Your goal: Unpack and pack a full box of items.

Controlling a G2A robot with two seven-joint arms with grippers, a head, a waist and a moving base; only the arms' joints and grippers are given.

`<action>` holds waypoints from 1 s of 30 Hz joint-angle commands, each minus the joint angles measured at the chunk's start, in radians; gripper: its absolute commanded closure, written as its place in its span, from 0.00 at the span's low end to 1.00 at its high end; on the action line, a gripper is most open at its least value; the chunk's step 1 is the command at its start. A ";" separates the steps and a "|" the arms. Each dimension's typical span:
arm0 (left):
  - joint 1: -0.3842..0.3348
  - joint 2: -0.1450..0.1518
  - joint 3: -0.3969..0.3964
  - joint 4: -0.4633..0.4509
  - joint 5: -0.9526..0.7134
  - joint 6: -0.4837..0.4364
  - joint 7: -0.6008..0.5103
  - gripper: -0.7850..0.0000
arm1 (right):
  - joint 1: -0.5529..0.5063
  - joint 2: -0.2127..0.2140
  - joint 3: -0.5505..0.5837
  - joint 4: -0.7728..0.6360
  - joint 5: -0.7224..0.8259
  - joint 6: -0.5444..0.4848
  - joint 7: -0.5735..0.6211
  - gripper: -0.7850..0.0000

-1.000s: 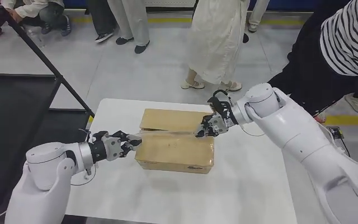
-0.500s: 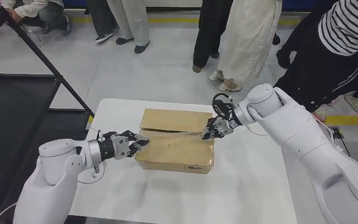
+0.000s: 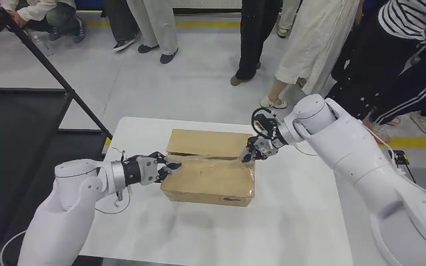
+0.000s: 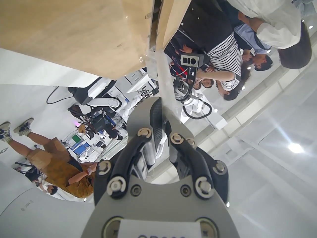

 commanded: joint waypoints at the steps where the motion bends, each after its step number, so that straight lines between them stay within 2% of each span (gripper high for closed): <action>1: -0.004 0.005 0.007 0.007 -0.024 0.000 0.012 1.00 | 0.001 -0.006 0.003 0.018 -0.005 -0.005 0.010 1.00; 16: -0.050 0.039 0.077 0.044 -0.158 0.000 0.083 1.00 | 0.008 -0.049 -0.009 0.135 -0.011 -0.070 0.082 1.00; 30: -0.051 0.077 0.094 0.013 -0.296 0.000 0.118 1.00 | 0.031 -0.070 -0.026 0.219 -0.004 -0.134 0.146 1.00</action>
